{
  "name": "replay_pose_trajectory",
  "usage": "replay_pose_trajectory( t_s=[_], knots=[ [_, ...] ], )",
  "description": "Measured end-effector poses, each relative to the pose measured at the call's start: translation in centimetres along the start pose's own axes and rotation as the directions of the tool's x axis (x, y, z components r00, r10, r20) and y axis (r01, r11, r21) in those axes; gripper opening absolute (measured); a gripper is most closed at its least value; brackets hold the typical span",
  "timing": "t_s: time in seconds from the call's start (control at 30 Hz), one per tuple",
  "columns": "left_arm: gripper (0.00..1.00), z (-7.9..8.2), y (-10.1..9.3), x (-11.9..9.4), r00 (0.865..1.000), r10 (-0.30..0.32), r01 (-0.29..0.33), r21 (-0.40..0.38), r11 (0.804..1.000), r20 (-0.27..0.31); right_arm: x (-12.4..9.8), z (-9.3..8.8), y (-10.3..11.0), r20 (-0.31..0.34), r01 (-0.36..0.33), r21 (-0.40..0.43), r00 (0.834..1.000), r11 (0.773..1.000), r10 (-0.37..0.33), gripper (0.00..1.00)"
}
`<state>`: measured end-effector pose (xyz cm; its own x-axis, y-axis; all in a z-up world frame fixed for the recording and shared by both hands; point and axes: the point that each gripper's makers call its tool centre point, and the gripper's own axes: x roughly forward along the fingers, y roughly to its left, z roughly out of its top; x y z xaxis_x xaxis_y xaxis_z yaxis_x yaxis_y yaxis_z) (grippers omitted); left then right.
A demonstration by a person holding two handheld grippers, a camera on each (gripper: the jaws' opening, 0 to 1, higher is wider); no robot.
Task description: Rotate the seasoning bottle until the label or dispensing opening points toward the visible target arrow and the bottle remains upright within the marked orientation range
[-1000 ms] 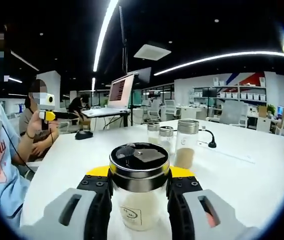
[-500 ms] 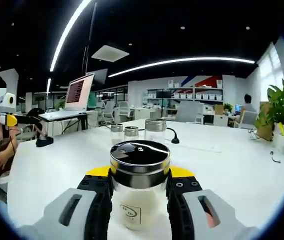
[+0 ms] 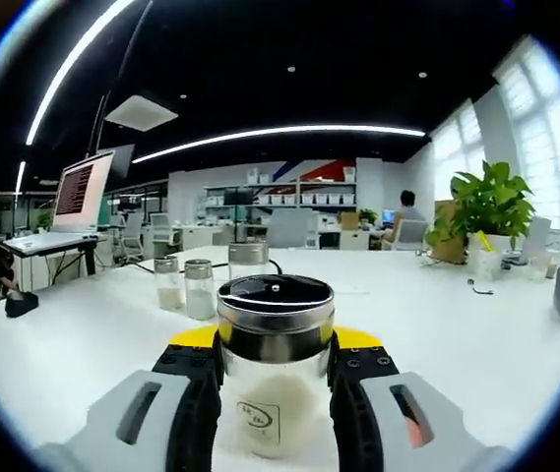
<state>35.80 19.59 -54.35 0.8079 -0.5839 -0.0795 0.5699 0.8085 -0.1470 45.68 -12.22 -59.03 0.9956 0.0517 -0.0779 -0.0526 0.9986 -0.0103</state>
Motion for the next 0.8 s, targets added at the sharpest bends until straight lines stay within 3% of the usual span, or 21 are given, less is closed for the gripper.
replay_pose_trajectory(
  t_s=[0.1,0.6,0.63,0.67,0.73,0.8],
  knots=[
    [0.87,-0.1,0.0,0.0,1.000,-0.008,0.008,-0.002,1.000,-0.002,-0.1,0.0,0.1,0.008,0.032,0.000,0.999,0.999,-0.032,0.41],
    [0.87,0.0,0.7,-0.5,1.000,0.019,-0.019,0.012,1.000,-0.007,0.0,-0.2,0.1,0.017,0.029,0.026,0.999,0.999,-0.030,0.42],
    [0.87,0.0,0.7,-0.5,1.000,0.019,-0.019,0.015,1.000,-0.009,0.2,-0.6,0.5,0.000,-0.004,0.022,1.000,1.000,0.004,0.46],
    [0.87,0.0,0.6,-0.4,1.000,0.017,-0.017,0.015,1.000,-0.010,0.3,-1.1,0.5,-0.019,-0.001,0.071,1.000,0.997,0.002,0.52],
    [0.87,-0.1,0.5,-0.4,1.000,0.013,-0.013,0.011,1.000,-0.010,0.1,-1.6,0.0,-0.052,0.029,0.070,0.998,0.997,-0.025,0.70],
    [0.87,-0.1,0.6,-0.4,1.000,0.013,-0.013,0.009,1.000,-0.009,-0.1,-0.7,-0.3,0.003,0.042,0.056,0.999,0.998,-0.043,0.72]
  ],
)
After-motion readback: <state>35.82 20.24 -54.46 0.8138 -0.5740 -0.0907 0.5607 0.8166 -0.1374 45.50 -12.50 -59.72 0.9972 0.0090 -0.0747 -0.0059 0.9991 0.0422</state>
